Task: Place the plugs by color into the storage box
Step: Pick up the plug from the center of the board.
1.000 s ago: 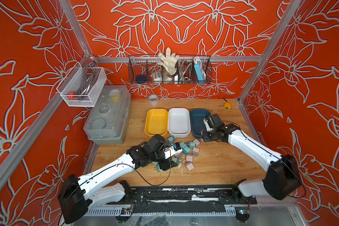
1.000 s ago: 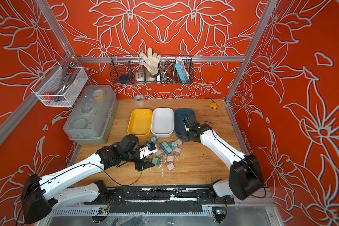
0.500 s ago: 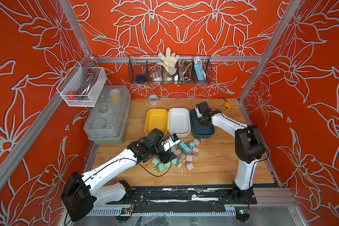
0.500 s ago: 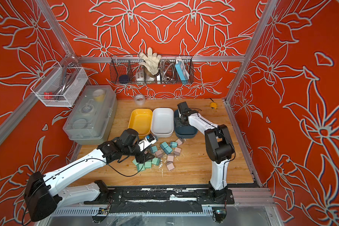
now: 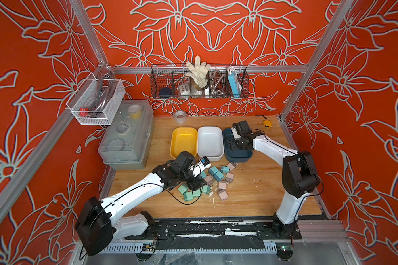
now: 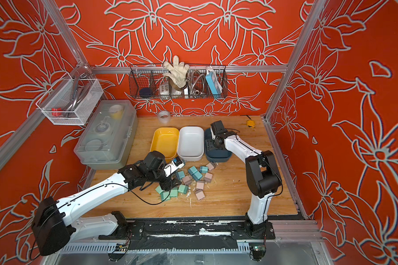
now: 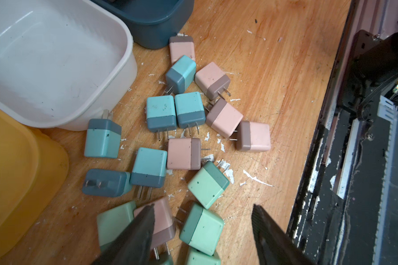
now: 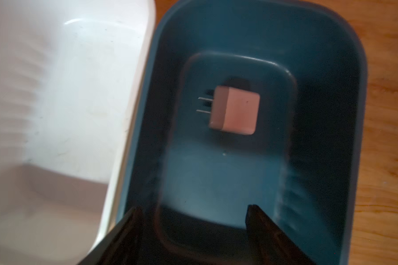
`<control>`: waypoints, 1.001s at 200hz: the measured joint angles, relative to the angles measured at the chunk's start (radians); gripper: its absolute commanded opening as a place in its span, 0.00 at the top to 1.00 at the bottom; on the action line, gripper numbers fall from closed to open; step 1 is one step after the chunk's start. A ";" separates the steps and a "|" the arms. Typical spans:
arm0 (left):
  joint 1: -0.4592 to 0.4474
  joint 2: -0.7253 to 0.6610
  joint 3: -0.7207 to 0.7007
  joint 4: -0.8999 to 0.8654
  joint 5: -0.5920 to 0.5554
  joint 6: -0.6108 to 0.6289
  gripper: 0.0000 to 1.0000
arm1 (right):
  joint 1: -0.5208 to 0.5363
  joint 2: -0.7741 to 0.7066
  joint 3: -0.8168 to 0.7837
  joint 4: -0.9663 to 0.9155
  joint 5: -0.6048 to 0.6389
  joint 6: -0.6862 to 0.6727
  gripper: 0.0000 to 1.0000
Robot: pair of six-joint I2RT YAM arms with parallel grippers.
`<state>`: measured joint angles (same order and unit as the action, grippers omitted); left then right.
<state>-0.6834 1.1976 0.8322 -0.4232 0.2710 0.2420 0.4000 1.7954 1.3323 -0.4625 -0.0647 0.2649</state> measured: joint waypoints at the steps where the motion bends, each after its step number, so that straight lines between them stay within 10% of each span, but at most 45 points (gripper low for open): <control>1: 0.000 0.001 0.000 0.000 -0.001 0.000 0.34 | 0.000 -0.004 -0.003 0.000 -0.003 0.003 0.27; 200: 0.124 0.343 0.196 -0.130 -0.016 -0.086 0.43 | 0.018 -0.205 -0.150 -0.025 -0.218 0.010 0.28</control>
<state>-0.5598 1.5406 1.0286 -0.5537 0.2550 0.1562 0.4183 1.5906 1.1824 -0.4877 -0.2829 0.2752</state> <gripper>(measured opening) 0.577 0.723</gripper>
